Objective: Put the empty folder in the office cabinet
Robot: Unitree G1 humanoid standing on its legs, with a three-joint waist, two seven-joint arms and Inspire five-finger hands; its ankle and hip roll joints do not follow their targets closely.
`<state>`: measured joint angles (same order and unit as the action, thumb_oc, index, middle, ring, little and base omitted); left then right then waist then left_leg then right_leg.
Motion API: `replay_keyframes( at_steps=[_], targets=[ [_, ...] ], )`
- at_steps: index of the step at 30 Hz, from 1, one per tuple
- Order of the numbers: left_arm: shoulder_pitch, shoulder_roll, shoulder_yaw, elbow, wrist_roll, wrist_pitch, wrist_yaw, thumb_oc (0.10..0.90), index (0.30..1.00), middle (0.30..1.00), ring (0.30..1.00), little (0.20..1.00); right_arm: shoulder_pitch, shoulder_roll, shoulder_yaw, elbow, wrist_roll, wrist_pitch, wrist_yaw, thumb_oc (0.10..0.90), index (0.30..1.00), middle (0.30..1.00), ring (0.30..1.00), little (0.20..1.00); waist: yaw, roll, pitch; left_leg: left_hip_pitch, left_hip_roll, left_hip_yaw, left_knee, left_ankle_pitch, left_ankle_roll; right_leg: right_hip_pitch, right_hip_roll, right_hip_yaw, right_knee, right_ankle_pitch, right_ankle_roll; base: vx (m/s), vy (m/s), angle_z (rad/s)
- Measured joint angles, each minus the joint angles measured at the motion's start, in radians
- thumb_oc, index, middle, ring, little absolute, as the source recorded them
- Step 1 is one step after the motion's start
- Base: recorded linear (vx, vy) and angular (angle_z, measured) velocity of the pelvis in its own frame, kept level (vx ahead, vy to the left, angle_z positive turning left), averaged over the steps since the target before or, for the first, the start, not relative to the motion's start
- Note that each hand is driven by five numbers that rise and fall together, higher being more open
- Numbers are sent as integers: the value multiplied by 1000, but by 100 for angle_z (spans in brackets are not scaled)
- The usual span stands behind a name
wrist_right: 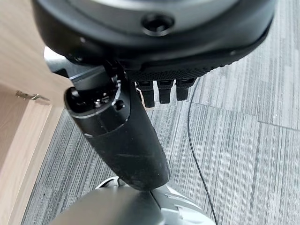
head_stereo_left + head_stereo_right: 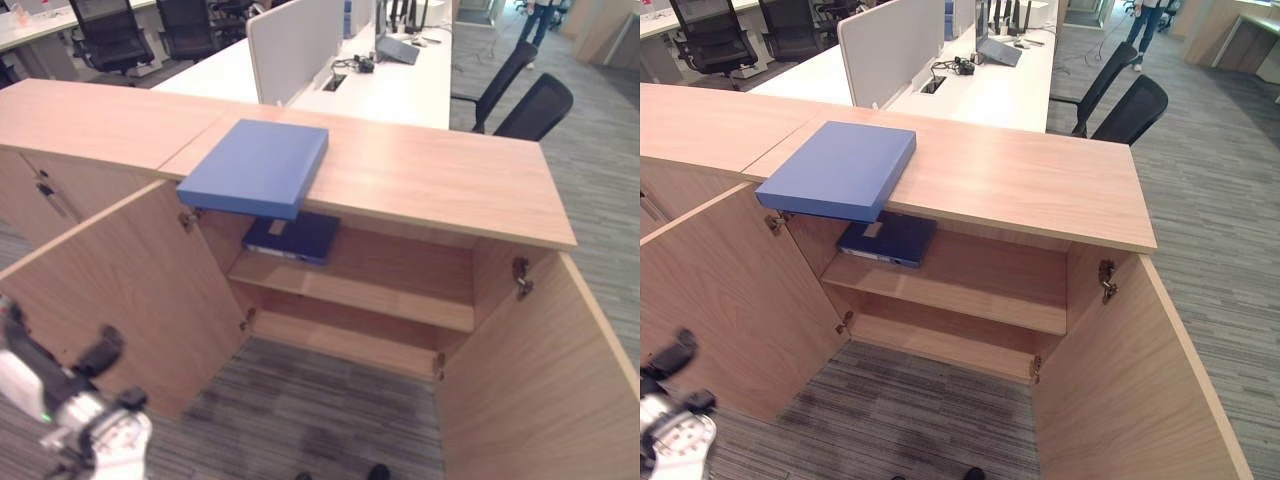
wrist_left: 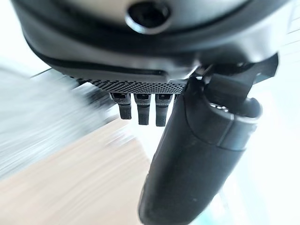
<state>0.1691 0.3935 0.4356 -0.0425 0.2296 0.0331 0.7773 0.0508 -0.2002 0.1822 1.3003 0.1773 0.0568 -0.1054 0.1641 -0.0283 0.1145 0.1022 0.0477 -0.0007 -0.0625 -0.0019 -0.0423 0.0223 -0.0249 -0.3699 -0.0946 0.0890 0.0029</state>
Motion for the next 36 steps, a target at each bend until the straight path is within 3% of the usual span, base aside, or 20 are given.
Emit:
replay_keyframes(
  at_steps=[2,9,15,20,36],
  targets=[
    [-34,99,1,-81,180,10,55,800,900,900,900,900,0,9,2,9,-7,-8,-6,800,900,900,900,900,5,-8,-8,5,-1,0,-3,5,-6,3,-1,0,0,2,2,0,0,0],
    [-106,204,-97,-175,373,-5,31,800,900,900,900,900,-12,-5,33,12,-18,-9,-14,800,900,900,900,900,0,4,-15,19,-10,5,-14,18,3,5,-8,4,0,7,7,9,6,-1],
    [-140,241,-281,-152,372,-48,-147,800,900,900,900,900,-23,-26,31,8,-21,-10,-4,800,900,900,900,900,-63,28,-28,29,-13,28,-15,19,5,5,-10,21,0,11,10,15,15,-10],
    [-145,259,-351,-81,371,-79,-254,800,900,900,900,900,-24,-31,29,7,-21,-9,12,800,900,900,900,900,-92,34,-30,40,-10,52,-17,15,5,6,-4,47,0,17,3,11,7,-16],
    [-145,265,-355,10,375,-50,-311,800,900,900,900,900,-10,-35,0,6,-39,-8,41,800,900,900,900,900,-108,33,-39,44,-11,77,-17,12,7,3,-3,68,0,24,11,2,1,-4]
  ],
)
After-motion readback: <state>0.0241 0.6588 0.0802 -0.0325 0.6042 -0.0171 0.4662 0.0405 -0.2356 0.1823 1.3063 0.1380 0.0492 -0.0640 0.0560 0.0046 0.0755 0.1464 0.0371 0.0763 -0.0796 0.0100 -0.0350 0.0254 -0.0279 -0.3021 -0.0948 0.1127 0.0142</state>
